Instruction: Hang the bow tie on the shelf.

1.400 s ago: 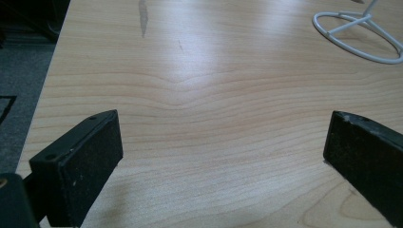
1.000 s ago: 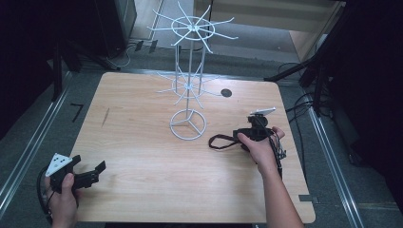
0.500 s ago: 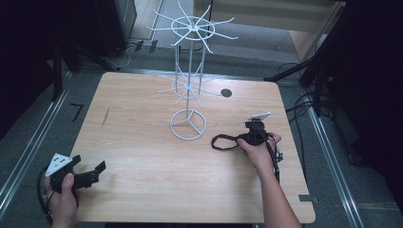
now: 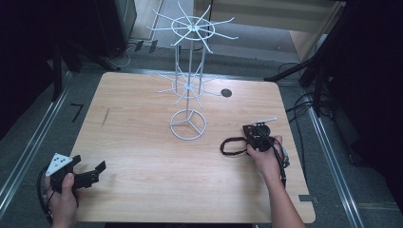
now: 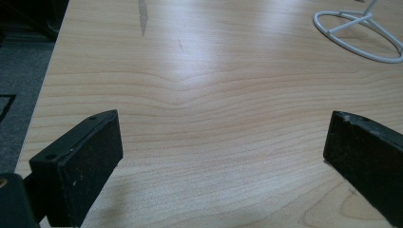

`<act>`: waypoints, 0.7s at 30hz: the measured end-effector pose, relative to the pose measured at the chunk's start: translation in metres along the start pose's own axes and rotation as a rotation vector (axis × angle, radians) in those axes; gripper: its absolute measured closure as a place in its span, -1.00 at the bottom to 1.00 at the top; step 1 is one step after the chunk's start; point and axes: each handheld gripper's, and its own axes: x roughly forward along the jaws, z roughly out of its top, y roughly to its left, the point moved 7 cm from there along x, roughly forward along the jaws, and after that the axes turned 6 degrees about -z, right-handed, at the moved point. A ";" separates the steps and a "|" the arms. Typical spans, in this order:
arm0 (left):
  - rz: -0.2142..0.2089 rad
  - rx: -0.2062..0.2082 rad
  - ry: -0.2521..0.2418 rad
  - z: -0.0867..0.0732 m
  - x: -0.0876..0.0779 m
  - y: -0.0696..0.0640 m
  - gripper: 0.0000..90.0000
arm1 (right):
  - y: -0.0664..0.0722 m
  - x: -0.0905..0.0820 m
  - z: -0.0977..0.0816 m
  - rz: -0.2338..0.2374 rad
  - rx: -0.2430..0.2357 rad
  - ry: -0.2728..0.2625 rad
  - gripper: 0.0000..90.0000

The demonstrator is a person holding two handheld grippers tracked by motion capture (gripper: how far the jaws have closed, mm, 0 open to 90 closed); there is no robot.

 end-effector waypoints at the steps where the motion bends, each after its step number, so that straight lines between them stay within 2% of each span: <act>1: 0.000 0.000 0.000 0.000 0.000 0.000 -1.00 | 0.000 -0.001 0.000 0.002 -0.002 -0.007 0.77; 6: 0.000 -0.001 0.000 0.000 0.000 0.000 -1.00 | 0.004 -0.005 0.005 0.014 -0.013 -0.062 0.79; 7: 0.000 -0.001 0.000 0.000 0.000 0.000 -1.00 | 0.007 -0.009 0.009 0.017 -0.016 -0.098 0.80; 9: 0.000 -0.001 0.000 0.000 0.000 0.000 -1.00 | 0.008 -0.011 0.010 0.020 -0.017 -0.104 0.80; 17: 0.000 -0.001 0.000 0.000 0.000 0.000 -1.00 | 0.020 -0.031 0.029 0.036 -0.014 -0.187 0.80; 19: 0.000 0.000 0.000 0.000 0.000 0.000 -1.00 | 0.023 -0.035 0.034 0.023 -0.015 -0.207 0.80; 20: 0.000 0.000 0.000 0.000 0.000 0.000 -1.00 | 0.025 -0.041 0.040 0.010 -0.007 -0.235 0.80; 21: 0.000 0.000 0.000 0.000 0.000 0.000 -1.00 | 0.025 -0.041 0.040 0.010 -0.007 -0.235 0.80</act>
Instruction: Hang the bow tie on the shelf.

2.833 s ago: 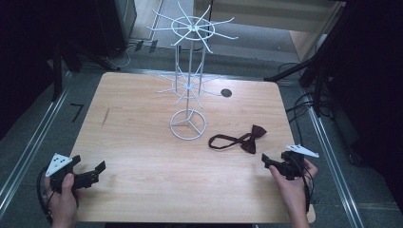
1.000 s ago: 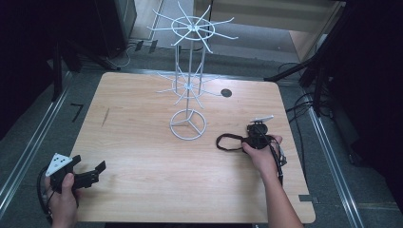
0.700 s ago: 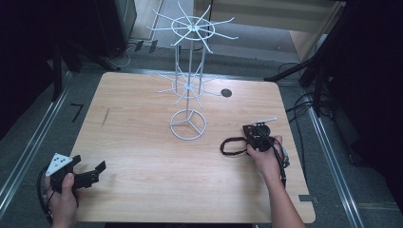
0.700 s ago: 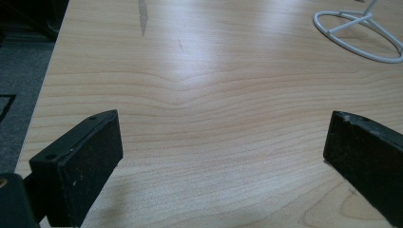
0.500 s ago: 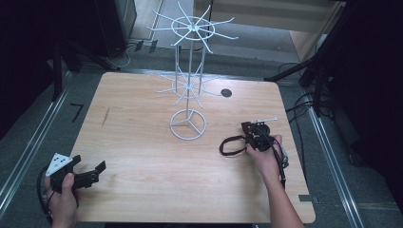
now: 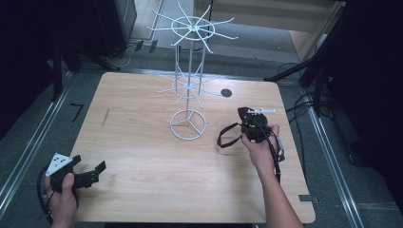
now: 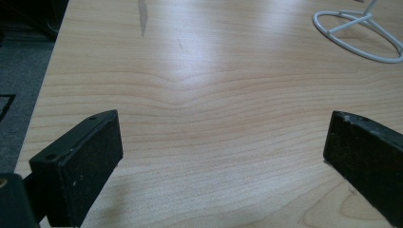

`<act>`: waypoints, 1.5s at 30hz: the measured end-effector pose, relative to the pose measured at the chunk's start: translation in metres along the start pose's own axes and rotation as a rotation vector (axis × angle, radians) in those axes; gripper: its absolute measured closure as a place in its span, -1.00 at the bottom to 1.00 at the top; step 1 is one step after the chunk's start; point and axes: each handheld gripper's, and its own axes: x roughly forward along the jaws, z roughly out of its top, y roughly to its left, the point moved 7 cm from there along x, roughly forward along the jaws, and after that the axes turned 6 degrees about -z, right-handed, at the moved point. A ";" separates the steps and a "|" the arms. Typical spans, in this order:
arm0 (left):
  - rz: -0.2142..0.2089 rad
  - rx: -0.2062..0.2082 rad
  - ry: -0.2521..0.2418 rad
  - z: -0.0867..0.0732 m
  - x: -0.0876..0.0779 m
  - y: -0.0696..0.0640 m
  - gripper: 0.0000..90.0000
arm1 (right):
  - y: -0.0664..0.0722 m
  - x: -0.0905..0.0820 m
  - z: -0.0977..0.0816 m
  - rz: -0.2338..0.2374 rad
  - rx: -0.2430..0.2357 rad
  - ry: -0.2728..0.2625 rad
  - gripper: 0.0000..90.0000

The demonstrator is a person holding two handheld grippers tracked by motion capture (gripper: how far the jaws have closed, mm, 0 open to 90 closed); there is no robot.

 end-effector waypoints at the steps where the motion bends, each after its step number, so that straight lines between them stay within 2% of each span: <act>1: 0.000 0.000 0.000 0.000 0.000 0.000 -1.00 | 0.001 -0.002 0.003 0.005 0.011 -0.009 0.80; 5: -0.001 0.000 0.000 0.000 0.000 0.000 -1.00 | 0.009 -0.009 0.020 0.009 0.018 -0.040 0.80; 13: -0.001 -0.001 0.000 0.000 0.000 0.000 -1.00 | 0.020 -0.016 0.038 0.022 0.023 -0.066 0.80; 20: -0.002 0.000 0.000 0.000 0.000 0.000 -1.00 | 0.025 -0.021 0.047 0.029 0.019 -0.077 0.80; 32: -0.001 0.001 0.001 0.000 0.000 0.000 -1.00 | 0.031 -0.039 0.065 0.041 0.033 -0.131 0.80; 45: -0.002 0.002 0.001 0.000 0.000 0.000 -1.00 | 0.045 -0.062 0.083 0.040 0.040 -0.252 0.79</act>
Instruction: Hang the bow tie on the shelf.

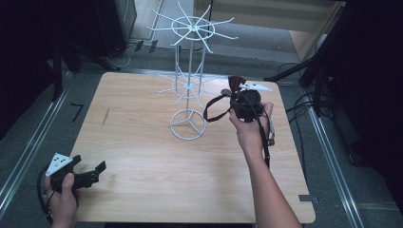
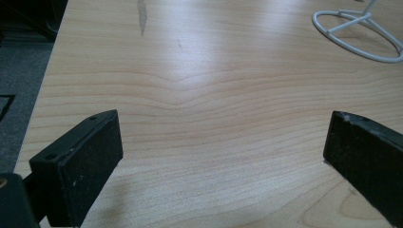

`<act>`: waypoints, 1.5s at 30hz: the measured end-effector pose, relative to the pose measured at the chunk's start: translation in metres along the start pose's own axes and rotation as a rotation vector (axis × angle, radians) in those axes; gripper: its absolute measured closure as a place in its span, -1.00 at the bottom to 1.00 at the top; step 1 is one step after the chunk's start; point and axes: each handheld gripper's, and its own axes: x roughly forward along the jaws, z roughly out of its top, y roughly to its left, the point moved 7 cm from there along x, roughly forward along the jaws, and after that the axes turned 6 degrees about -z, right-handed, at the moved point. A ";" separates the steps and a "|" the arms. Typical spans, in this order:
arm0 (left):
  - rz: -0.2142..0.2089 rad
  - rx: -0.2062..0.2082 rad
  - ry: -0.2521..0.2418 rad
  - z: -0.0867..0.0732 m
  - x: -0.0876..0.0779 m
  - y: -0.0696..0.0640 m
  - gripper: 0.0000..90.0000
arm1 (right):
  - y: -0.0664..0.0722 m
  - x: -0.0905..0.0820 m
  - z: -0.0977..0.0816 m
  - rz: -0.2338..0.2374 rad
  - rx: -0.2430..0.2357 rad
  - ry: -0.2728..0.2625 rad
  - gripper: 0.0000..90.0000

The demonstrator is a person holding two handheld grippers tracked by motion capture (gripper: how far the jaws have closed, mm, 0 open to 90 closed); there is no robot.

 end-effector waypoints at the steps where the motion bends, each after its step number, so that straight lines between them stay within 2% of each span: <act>1: 0.000 0.000 0.000 0.000 0.000 0.000 -1.00 | 0.001 -0.002 0.003 -0.001 0.004 -0.014 0.79; 4: 0.000 -0.001 0.000 0.000 0.000 0.000 -1.00 | 0.003 -0.005 0.006 0.002 0.007 -0.028 0.79; 7: 0.000 0.000 0.001 0.000 0.000 0.000 -1.00 | 0.009 -0.014 0.011 0.004 0.012 -0.086 0.79; 10: 0.001 0.000 0.001 0.000 0.000 0.000 -1.00 | 0.015 -0.020 0.014 0.012 -0.005 -0.138 0.79; 11: 0.002 0.000 -0.001 0.000 0.000 0.000 -1.00 | 0.015 -0.020 0.014 0.012 -0.005 -0.138 0.79; 12: 0.001 0.000 0.000 0.000 0.000 0.000 -1.00 | 0.017 -0.022 0.014 0.013 -0.007 -0.157 0.79; 13: 0.002 0.000 -0.001 0.000 0.000 0.000 -1.00 | 0.022 -0.026 0.016 0.023 -0.014 -0.202 0.78; 14: 0.002 0.000 -0.001 0.000 0.000 0.000 -1.00 | 0.022 -0.026 0.016 0.023 -0.014 -0.202 0.78; 17: 0.000 0.000 0.001 0.000 0.000 0.000 -1.00 | 0.029 -0.032 0.014 0.022 -0.021 -0.255 0.78; 21: 0.001 0.002 0.002 0.000 0.000 0.000 -1.00 | 0.035 -0.032 0.008 0.032 -0.025 -0.274 0.78; 28: 0.002 0.000 0.000 0.000 0.000 0.000 -1.00 | 0.039 -0.035 0.002 0.014 -0.032 -0.326 0.78; 30: 0.002 0.001 0.001 0.000 0.000 0.000 -1.00 | 0.043 -0.037 -0.001 0.010 -0.053 -0.348 0.77; 37: 0.001 0.000 -0.001 0.000 0.000 0.000 -1.00 | 0.047 -0.032 -0.015 -0.017 -0.095 -0.338 0.77; 41: 0.002 0.000 -0.001 0.000 0.000 0.000 -1.00 | 0.044 -0.020 -0.029 -0.027 -0.086 -0.305 0.76; 45: 0.002 -0.001 -0.001 0.000 0.000 0.000 -1.00 | 0.042 -0.015 -0.034 -0.031 -0.090 -0.290 0.75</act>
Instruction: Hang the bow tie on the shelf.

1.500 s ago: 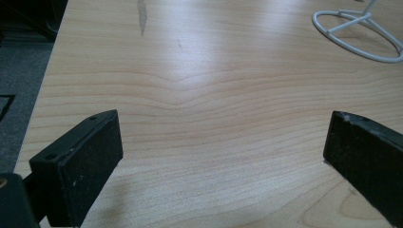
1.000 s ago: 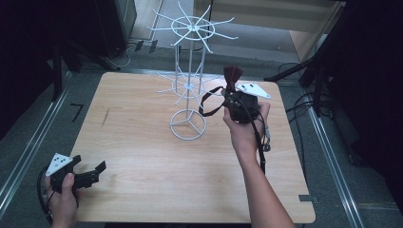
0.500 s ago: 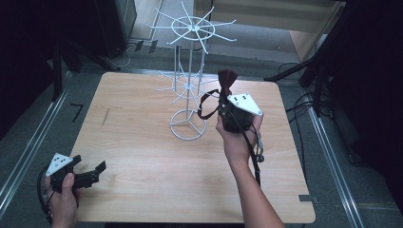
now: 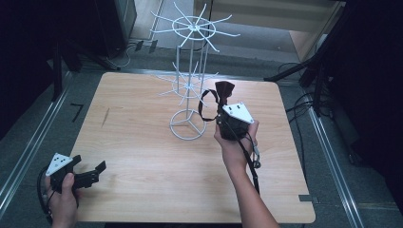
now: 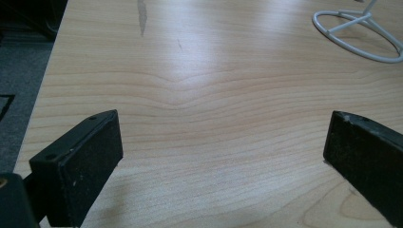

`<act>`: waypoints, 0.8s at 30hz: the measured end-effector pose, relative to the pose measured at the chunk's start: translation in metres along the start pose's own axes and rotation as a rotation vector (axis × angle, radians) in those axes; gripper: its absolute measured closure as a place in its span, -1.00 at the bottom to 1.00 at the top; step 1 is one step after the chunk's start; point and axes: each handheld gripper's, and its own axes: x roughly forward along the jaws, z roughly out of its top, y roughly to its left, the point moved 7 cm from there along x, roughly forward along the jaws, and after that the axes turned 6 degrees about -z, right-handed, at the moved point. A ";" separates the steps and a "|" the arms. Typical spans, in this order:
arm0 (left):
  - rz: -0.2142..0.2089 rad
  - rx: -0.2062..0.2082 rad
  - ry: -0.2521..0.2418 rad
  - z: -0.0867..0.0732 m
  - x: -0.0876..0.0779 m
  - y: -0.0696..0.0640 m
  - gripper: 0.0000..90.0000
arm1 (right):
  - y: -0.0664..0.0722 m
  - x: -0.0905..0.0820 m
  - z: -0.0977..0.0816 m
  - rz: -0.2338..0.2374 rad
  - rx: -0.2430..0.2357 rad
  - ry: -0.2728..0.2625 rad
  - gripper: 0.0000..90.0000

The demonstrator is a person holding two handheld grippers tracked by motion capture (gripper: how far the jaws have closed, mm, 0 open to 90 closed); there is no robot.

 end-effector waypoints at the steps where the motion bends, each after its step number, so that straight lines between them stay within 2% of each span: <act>1: 0.000 0.000 0.000 0.000 0.000 0.000 -1.00 | 0.000 0.003 -0.003 -0.002 0.001 0.008 0.73; 5: 0.001 0.000 -0.001 0.000 0.000 0.000 -1.00 | 0.000 0.007 -0.008 -0.004 0.016 0.018 0.69; 6: 0.001 0.001 -0.001 0.000 0.000 0.000 -1.00 | 0.000 0.009 -0.011 -0.004 0.042 0.025 0.67; 8: 0.001 0.000 0.000 0.000 0.000 0.000 -1.00 | -0.001 0.010 -0.013 -0.003 0.057 0.031 0.66; 10: -0.001 0.000 0.000 0.000 0.000 0.000 -1.00 | -0.002 0.015 -0.021 0.009 0.108 0.066 0.67; 11: -0.001 0.000 0.000 0.000 0.000 0.000 -1.00 | -0.002 0.015 -0.021 0.009 0.108 0.066 0.67; 12: -0.001 0.000 0.000 0.000 0.000 0.000 -1.00 | -0.002 0.018 -0.027 0.020 0.125 0.094 0.66; 15: -0.001 0.000 0.000 0.000 0.000 0.000 -1.00 | -0.001 0.026 -0.036 0.040 0.139 0.152 0.64; 19: 0.000 0.000 0.000 0.000 0.000 0.000 -1.00 | 0.000 0.032 -0.042 0.058 0.154 0.183 0.58; 22: 0.000 0.000 0.000 0.000 0.000 0.000 -1.00 | 0.003 0.038 -0.048 0.090 0.161 0.207 0.42; 24: -0.001 0.000 0.000 0.000 0.000 0.000 -1.00 | 0.004 0.040 -0.051 0.092 0.153 0.216 0.33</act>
